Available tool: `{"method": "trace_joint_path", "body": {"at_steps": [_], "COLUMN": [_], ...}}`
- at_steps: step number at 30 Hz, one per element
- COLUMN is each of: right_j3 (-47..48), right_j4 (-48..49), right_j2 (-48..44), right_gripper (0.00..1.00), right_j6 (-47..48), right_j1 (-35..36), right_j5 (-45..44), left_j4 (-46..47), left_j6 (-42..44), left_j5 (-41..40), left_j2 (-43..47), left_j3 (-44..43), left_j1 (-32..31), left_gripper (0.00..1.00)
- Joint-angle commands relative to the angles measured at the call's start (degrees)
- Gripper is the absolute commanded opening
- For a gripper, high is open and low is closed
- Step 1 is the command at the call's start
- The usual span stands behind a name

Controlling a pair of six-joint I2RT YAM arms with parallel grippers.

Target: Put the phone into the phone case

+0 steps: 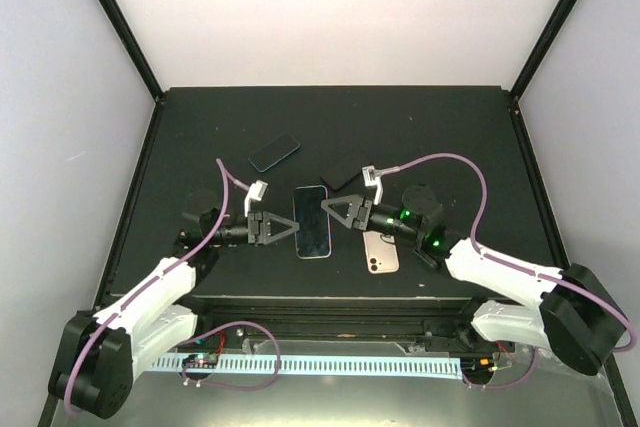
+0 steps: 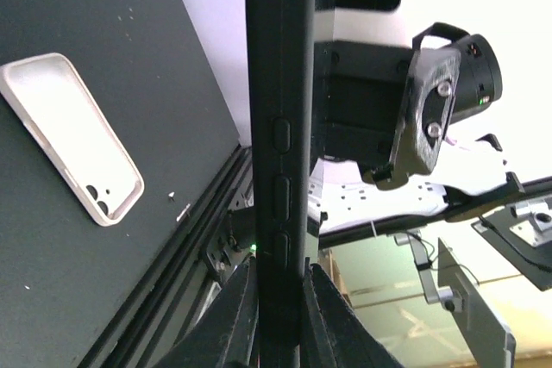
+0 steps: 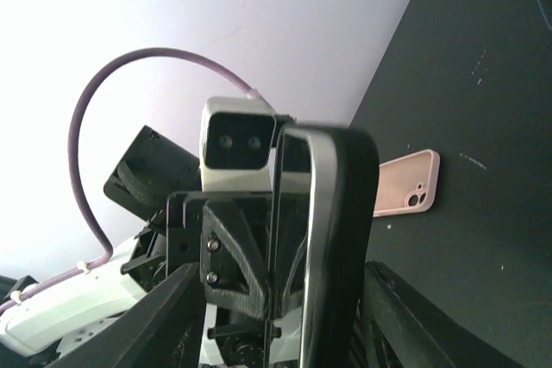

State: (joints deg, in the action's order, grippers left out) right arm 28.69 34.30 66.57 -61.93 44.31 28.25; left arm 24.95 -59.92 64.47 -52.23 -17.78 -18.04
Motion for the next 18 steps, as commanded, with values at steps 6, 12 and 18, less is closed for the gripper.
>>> {"method": "trace_joint_path", "body": {"at_steps": [6,12,18], "right_j3": [3.90,4.05,4.18], "right_j4": [-3.41,-2.21,-5.91], "right_j2": [-0.23,0.92,-0.45], "right_gripper": [0.45,0.25,0.01], "right_j6": [0.90,0.60,3.49], "right_j1": [-1.94,-2.90,-3.44], "right_j5": [-0.91,-0.10,-1.80], "left_j4": [-6.42,-16.52,-34.48], "left_j6": [6.61,12.44,23.64], "left_j5": [6.97,5.22,-2.20], "left_j2": [1.85,1.61,-0.30], "left_j3": [-5.57,-7.85,-12.89], "left_j1": [-0.35,-0.33,0.02], "left_gripper": [0.06,0.04,0.03]}}
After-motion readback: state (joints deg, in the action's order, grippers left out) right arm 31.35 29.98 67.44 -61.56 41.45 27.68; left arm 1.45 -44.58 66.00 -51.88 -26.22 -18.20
